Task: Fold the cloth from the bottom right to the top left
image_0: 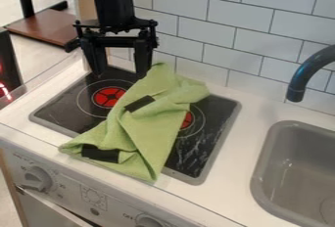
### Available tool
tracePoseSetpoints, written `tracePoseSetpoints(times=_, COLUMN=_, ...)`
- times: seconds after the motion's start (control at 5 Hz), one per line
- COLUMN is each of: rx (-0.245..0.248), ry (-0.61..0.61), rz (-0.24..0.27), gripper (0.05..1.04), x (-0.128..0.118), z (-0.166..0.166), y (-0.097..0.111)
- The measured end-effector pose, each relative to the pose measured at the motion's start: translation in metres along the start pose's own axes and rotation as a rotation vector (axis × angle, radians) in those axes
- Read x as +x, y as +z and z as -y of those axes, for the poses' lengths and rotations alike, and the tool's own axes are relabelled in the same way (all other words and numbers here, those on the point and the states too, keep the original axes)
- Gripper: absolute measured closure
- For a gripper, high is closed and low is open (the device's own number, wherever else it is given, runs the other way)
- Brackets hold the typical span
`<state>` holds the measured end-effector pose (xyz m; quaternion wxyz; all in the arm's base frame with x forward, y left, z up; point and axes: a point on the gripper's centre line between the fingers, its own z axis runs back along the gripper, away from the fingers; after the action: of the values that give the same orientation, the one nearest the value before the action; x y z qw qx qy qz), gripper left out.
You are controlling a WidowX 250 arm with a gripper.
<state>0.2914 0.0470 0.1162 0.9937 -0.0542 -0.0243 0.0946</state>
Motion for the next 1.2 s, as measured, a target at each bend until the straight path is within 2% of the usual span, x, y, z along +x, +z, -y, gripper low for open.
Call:
tracePoseSetpoints(times=0.4, rx=0.009, ry=-0.019, rz=-0.062, gripper=0.083, x=-0.017, z=0.006, y=-0.018)
tracePoseSetpoints(times=0.6, rx=0.010, ry=-0.081, rz=-0.040, gripper=0.083, x=-0.030, z=0.028, y=-0.012)
tracePoseSetpoints(times=0.8, rx=0.039, ry=-0.113, rz=-0.069, gripper=0.083, x=-0.044, z=0.034, y=-0.026)
tracePoseSetpoints(times=1.0, rx=0.045, ry=-0.119, rz=-0.070, gripper=0.083, x=-0.055, z=0.035, y=-0.037)
tracePoseSetpoints(times=1.2, rx=0.084, ry=-0.121, rz=-0.059, gripper=0.083, x=-0.061, z=0.037, y=-0.046)
